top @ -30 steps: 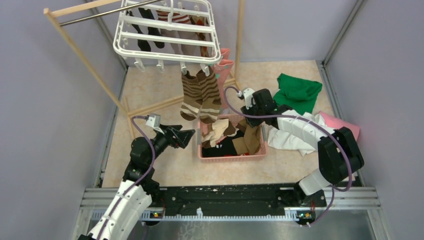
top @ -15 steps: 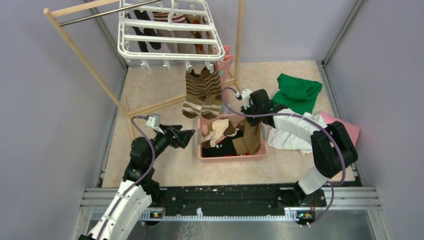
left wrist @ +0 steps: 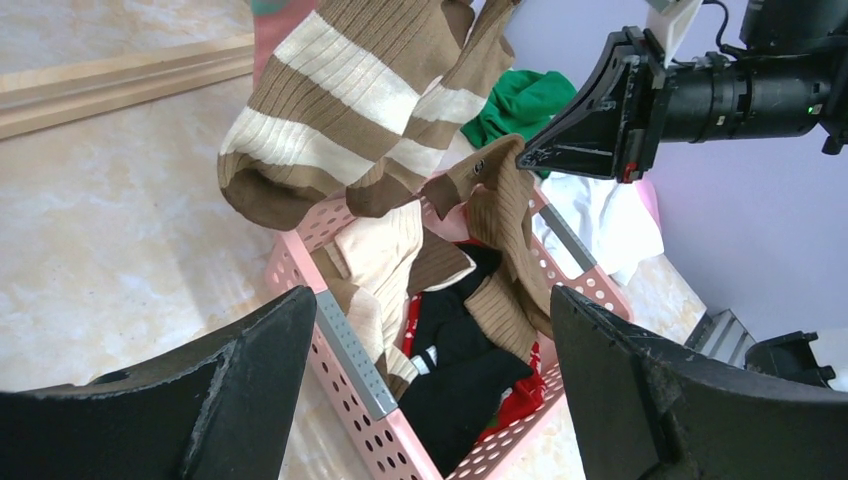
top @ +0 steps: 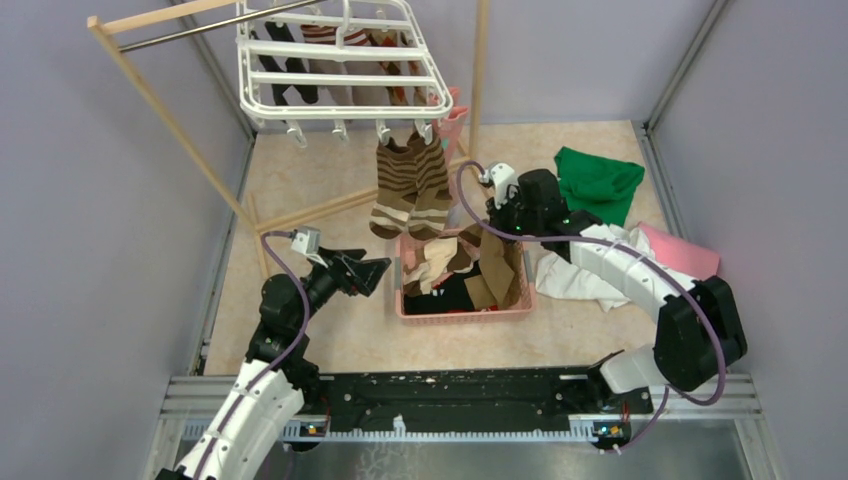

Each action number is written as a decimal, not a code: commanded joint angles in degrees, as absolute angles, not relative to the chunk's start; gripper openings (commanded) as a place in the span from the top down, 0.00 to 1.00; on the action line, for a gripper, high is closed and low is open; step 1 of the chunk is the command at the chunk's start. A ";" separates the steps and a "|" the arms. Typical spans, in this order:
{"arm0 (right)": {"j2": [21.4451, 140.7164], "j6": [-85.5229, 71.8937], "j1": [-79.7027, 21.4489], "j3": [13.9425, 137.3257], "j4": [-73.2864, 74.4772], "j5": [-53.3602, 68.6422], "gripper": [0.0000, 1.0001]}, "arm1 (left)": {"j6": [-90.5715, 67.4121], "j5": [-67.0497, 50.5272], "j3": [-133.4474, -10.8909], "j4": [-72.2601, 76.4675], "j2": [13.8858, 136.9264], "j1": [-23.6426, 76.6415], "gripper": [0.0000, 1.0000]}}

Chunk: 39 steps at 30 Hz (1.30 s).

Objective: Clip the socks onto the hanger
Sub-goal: Pick up the sock from the bin.

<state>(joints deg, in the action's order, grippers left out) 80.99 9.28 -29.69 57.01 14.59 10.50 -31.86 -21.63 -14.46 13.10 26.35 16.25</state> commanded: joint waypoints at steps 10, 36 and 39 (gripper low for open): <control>64.57 19.20 -29.18 51.39 5.74 47.42 1.00 | -36.33 -41.75 -8.46 38.46 27.60 16.17 0.07; 68.06 8.37 -31.62 50.40 -10.22 58.80 1.00 | 2.35 -26.63 -18.60 32.55 40.16 35.07 0.09; 68.58 8.11 -31.81 50.77 -10.37 58.86 1.00 | 3.23 -23.51 -19.27 34.37 43.57 36.64 0.11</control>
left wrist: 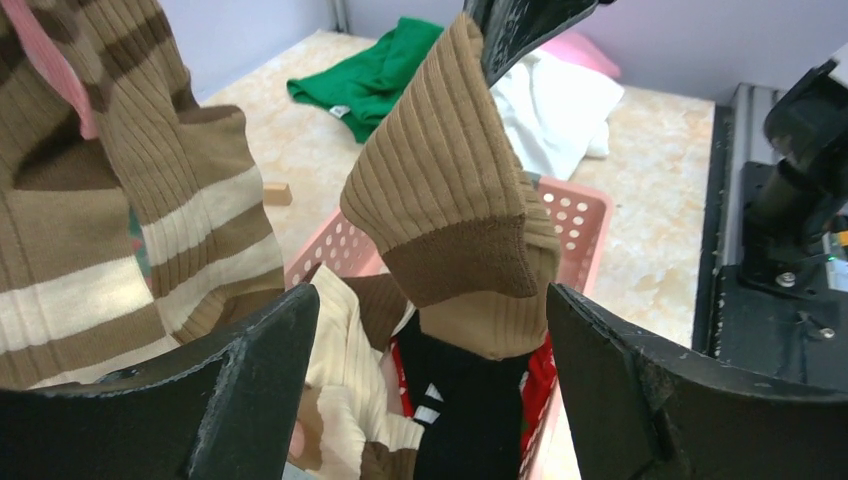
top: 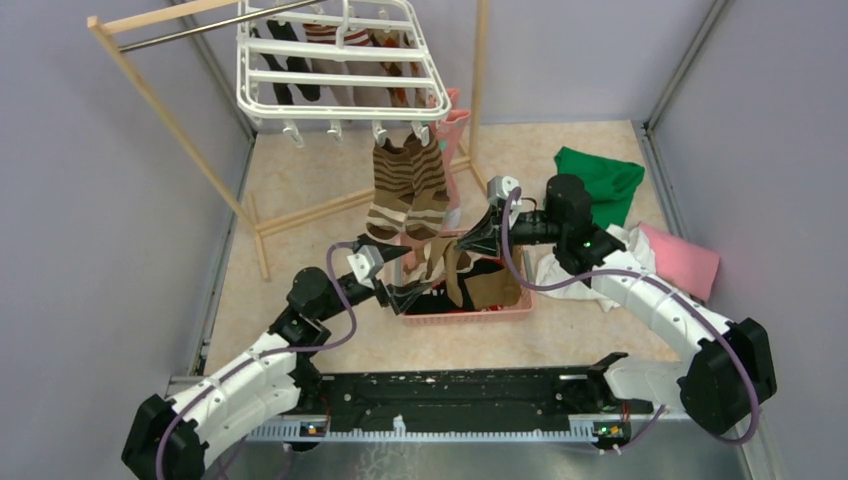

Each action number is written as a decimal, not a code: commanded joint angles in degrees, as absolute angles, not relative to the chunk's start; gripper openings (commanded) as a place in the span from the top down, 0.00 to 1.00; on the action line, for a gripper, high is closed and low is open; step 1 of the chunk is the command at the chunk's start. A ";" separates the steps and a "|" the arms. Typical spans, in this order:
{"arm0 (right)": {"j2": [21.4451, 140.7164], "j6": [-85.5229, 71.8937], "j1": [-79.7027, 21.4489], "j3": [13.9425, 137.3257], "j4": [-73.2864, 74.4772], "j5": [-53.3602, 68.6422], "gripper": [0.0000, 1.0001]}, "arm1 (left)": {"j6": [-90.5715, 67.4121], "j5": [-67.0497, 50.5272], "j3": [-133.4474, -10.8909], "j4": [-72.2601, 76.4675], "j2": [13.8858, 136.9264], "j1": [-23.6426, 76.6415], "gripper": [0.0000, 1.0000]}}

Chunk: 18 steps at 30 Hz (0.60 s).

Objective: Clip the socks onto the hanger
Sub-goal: Pick up the sock from the bin.

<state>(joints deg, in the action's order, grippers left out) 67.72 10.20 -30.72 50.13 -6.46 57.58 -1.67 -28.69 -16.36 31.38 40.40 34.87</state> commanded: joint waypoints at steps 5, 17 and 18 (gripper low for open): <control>69.12 8.01 -31.85 50.98 -10.37 58.62 1.00 | 3.02 -21.96 -21.38 37.26 49.68 38.24 0.19; 69.71 12.64 -31.87 52.68 -3.21 57.74 1.00 | 3.92 -25.04 -24.27 32.75 51.41 38.50 0.98; 69.49 13.66 -31.86 52.80 -1.72 57.57 1.00 | 4.82 -25.25 -24.57 30.54 50.24 38.50 1.00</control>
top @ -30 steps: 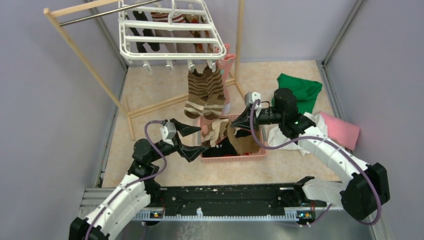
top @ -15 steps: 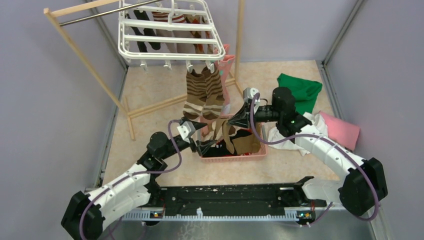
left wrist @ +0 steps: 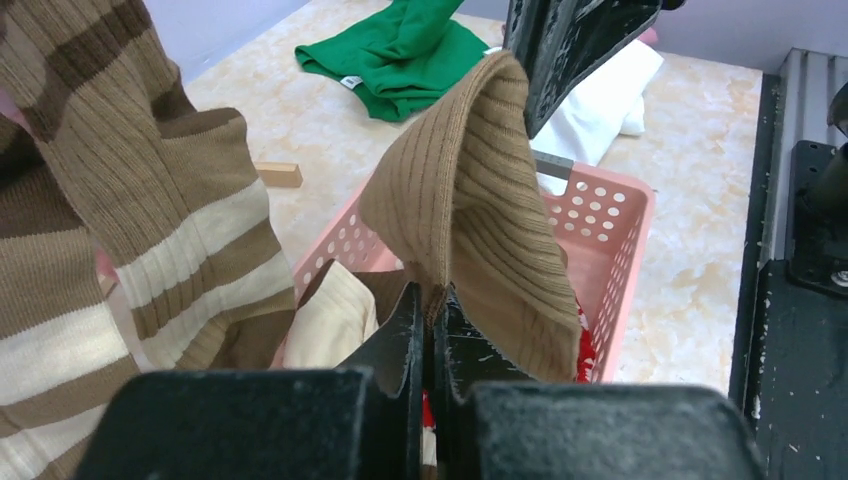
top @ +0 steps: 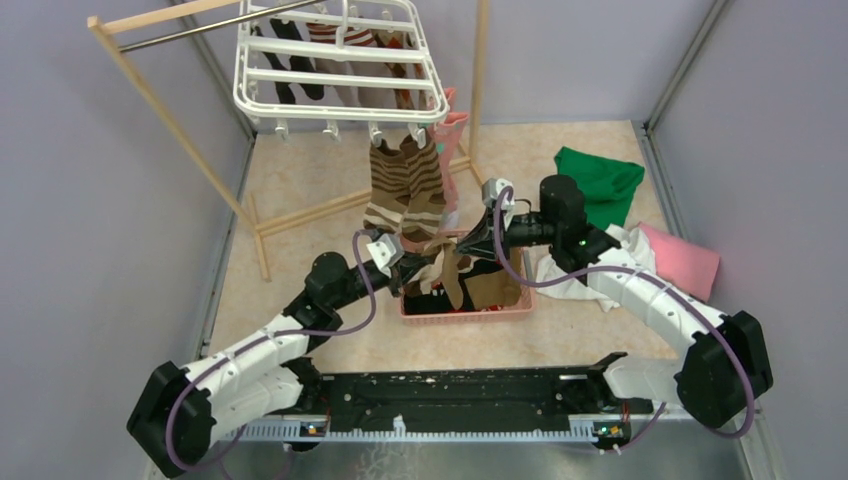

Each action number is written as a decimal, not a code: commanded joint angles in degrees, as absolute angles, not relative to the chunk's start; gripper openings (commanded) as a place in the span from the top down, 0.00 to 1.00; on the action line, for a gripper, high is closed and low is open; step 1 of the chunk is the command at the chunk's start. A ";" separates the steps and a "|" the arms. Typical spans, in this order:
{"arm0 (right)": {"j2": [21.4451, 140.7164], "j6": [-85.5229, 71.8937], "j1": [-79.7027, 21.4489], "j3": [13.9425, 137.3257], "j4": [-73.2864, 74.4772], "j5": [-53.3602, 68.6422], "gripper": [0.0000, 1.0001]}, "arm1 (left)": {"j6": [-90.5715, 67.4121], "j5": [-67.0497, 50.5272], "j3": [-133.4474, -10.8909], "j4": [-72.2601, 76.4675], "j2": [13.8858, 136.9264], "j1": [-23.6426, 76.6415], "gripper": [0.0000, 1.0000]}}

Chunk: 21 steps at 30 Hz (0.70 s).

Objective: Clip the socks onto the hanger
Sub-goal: Pick up the sock from the bin, then open the clamp at the hanger.

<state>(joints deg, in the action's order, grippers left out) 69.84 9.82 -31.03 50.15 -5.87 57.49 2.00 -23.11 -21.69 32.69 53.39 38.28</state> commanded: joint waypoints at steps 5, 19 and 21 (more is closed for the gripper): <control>67.96 24.74 -31.71 54.27 10.47 55.68 0.84 | 10.66 -28.92 -31.18 8.53 44.35 38.50 1.00; 67.14 25.38 -36.21 62.08 10.08 62.42 0.32 | 15.41 -42.88 -70.79 -45.73 69.52 38.41 1.00; 65.93 20.21 -38.72 60.71 7.49 58.26 0.32 | 14.66 -42.13 -74.57 -49.08 72.45 38.41 1.00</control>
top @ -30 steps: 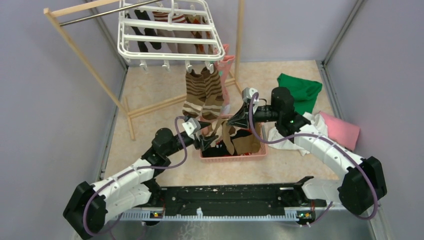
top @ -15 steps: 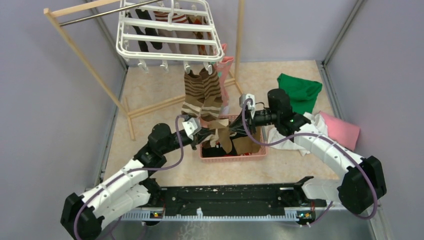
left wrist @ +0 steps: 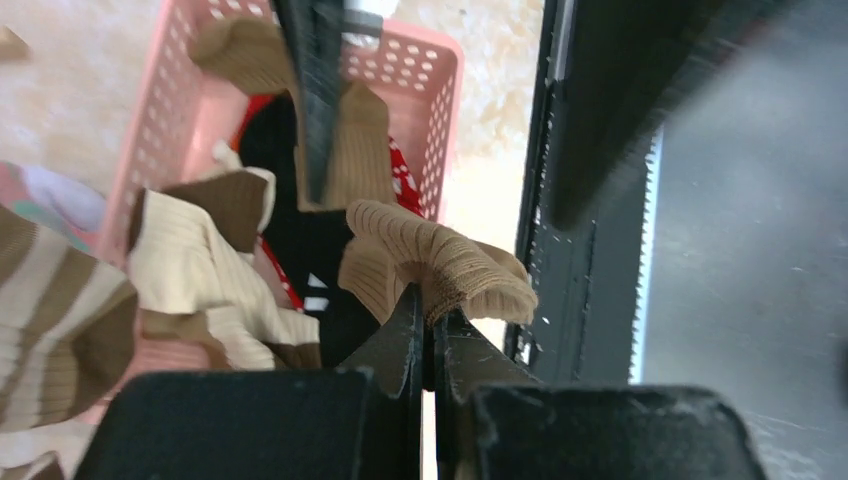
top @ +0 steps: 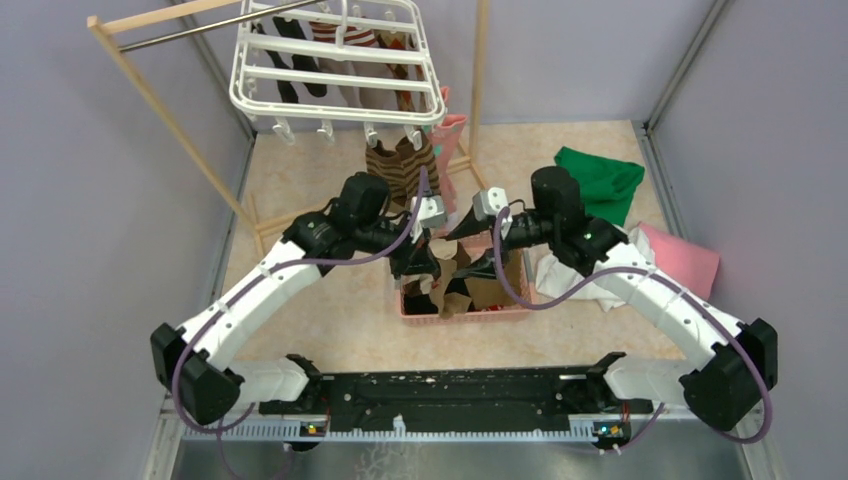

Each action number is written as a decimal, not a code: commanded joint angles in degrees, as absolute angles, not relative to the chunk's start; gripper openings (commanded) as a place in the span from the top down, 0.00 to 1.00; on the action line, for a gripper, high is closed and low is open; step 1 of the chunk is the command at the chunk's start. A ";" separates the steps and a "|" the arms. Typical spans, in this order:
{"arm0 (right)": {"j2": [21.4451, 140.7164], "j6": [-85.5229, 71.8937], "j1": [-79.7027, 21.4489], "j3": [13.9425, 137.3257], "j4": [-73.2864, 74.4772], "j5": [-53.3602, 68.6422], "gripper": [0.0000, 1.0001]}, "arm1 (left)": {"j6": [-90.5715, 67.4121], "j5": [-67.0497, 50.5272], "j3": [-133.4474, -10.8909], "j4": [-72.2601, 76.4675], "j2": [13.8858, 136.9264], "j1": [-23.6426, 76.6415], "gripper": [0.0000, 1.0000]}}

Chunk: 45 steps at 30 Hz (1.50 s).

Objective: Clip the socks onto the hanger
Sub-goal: Open the clamp at the hanger.

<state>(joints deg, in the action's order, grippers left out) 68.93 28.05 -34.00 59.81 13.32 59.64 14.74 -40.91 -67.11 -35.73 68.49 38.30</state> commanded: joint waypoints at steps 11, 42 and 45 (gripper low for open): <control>58.94 2.28 -40.90 51.03 1.51 37.21 0.29 | -3.78 -41.60 -79.03 -47.26 76.32 38.32 1.00; 62.71 20.86 -43.50 54.52 13.75 40.35 1.00 | -6.98 -40.73 -77.19 -45.43 72.63 38.32 0.64; 62.30 17.77 -40.99 53.47 10.13 49.82 1.00 | -1.24 -37.49 -72.54 -40.46 64.99 38.32 0.47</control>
